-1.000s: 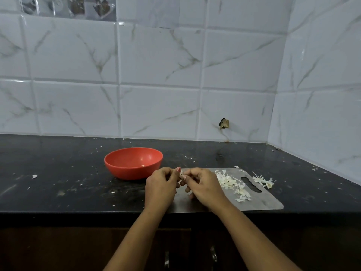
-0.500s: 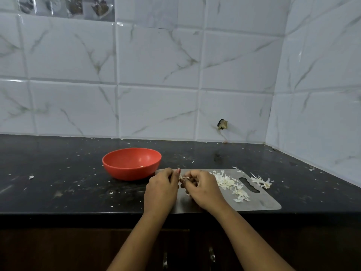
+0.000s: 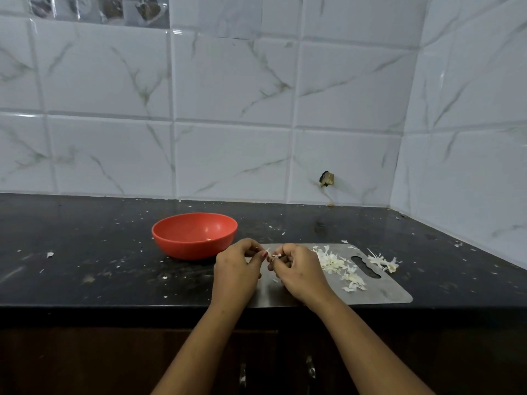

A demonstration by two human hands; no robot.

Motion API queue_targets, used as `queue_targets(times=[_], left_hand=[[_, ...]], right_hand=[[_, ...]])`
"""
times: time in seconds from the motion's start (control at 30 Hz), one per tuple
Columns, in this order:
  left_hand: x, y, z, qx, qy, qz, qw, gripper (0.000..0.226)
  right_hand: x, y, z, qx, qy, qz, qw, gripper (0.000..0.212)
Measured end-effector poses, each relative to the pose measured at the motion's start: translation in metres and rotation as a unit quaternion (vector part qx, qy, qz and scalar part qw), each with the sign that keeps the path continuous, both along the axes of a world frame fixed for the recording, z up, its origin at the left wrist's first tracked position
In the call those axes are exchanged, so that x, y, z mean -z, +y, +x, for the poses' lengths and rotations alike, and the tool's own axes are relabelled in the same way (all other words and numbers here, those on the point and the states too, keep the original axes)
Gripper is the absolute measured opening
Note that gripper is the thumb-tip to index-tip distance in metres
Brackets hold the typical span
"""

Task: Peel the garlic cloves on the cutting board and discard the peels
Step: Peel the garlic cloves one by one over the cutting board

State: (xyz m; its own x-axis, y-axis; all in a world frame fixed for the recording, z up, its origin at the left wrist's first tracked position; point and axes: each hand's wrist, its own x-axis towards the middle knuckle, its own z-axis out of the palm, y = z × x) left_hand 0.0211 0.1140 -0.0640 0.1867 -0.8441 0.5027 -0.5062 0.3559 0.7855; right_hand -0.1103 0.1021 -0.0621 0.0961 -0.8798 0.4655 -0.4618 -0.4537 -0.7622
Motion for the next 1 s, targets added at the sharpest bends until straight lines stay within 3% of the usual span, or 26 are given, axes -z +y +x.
queue_targets(times=[0.23, 0.4, 0.67, 1.0], left_hand=[[-0.004, 0.001, 0.005, 0.048, 0.045, 0.036, 0.997, 0.011], [-0.007, -0.001, 0.008, 0.095, 0.03, 0.069, 0.993, 0.014], [-0.01, -0.001, 0.01, 0.126, 0.001, 0.102, 0.987, 0.02], [-0.016, 0.003, 0.015, 0.237, 0.085, 0.173, 0.952, 0.026]], right_hand=[[0.001, 0.0, -0.002, -0.007, -0.006, -0.004, 1.0, 0.012], [0.0, 0.001, 0.0, -0.017, -0.011, -0.003, 1.0, 0.022], [0.0, 0.003, -0.002, -0.02, -0.01, -0.026, 0.999, 0.011], [-0.006, 0.007, -0.004, -0.043, -0.081, 0.004, 0.996, 0.009]])
